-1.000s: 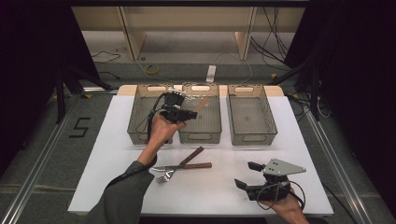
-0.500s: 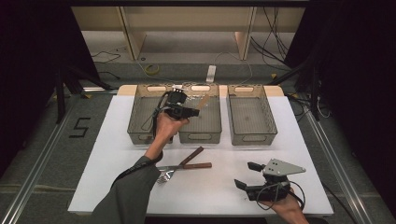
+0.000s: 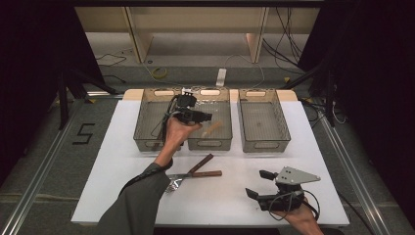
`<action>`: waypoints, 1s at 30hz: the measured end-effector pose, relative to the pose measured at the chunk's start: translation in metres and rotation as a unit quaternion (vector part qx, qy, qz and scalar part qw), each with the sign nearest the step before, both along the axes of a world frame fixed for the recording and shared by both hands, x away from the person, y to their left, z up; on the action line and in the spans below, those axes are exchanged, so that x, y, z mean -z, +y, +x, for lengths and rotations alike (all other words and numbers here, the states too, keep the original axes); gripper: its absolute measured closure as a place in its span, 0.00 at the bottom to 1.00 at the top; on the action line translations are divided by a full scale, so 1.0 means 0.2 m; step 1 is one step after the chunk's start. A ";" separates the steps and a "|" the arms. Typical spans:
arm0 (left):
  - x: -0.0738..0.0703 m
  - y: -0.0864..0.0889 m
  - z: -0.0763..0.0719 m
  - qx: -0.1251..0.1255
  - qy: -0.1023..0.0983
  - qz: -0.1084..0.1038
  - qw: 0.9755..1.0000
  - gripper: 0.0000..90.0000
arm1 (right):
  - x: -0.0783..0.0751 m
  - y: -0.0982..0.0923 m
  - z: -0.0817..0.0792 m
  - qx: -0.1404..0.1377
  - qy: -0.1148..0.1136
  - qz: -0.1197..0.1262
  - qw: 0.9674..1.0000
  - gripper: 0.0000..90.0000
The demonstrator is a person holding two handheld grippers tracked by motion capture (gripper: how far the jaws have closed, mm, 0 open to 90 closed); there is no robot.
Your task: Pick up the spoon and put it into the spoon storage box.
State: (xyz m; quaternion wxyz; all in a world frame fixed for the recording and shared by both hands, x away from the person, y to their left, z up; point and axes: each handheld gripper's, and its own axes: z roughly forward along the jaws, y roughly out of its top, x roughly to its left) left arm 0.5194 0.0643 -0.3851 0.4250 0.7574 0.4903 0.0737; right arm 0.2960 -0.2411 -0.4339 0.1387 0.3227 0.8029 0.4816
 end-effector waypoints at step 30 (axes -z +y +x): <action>-0.04 0.34 -0.47 0.040 -0.070 -0.036 0.996 0.23 | -0.09 0.12 0.14 -0.043 0.001 -0.035 0.998 0.25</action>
